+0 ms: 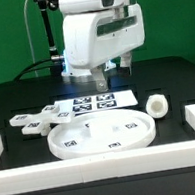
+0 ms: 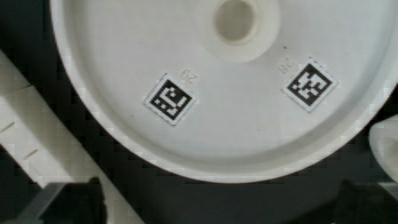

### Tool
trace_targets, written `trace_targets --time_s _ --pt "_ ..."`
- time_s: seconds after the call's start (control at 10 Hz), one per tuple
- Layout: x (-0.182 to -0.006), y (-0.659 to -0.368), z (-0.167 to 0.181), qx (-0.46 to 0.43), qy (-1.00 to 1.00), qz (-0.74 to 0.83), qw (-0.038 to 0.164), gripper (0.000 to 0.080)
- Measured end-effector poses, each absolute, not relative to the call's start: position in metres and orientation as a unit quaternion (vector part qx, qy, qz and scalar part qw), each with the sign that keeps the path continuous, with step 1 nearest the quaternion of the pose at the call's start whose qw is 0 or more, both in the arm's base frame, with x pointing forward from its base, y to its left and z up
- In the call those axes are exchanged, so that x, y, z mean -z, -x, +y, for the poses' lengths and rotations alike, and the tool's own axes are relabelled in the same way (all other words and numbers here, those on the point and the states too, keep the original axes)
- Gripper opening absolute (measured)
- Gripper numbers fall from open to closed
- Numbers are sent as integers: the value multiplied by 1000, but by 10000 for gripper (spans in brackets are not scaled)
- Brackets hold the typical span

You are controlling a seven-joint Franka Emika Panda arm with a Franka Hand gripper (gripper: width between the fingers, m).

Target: Assemble round table

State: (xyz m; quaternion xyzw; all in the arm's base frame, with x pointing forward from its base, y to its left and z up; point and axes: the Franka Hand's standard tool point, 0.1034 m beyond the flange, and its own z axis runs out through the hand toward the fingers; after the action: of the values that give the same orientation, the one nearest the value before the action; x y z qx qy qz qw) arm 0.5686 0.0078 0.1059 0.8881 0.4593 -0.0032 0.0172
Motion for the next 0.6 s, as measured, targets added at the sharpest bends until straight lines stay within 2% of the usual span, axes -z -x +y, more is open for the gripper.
trace_targets --time_s 0.1,0.2,0.6 --pt "-103 -567 5 5 -885 465 14 650" --pt "-93 -564 -3 2 -884 467 10 650" --pt "-43 -546 -17 3 -877 480 -1 650"
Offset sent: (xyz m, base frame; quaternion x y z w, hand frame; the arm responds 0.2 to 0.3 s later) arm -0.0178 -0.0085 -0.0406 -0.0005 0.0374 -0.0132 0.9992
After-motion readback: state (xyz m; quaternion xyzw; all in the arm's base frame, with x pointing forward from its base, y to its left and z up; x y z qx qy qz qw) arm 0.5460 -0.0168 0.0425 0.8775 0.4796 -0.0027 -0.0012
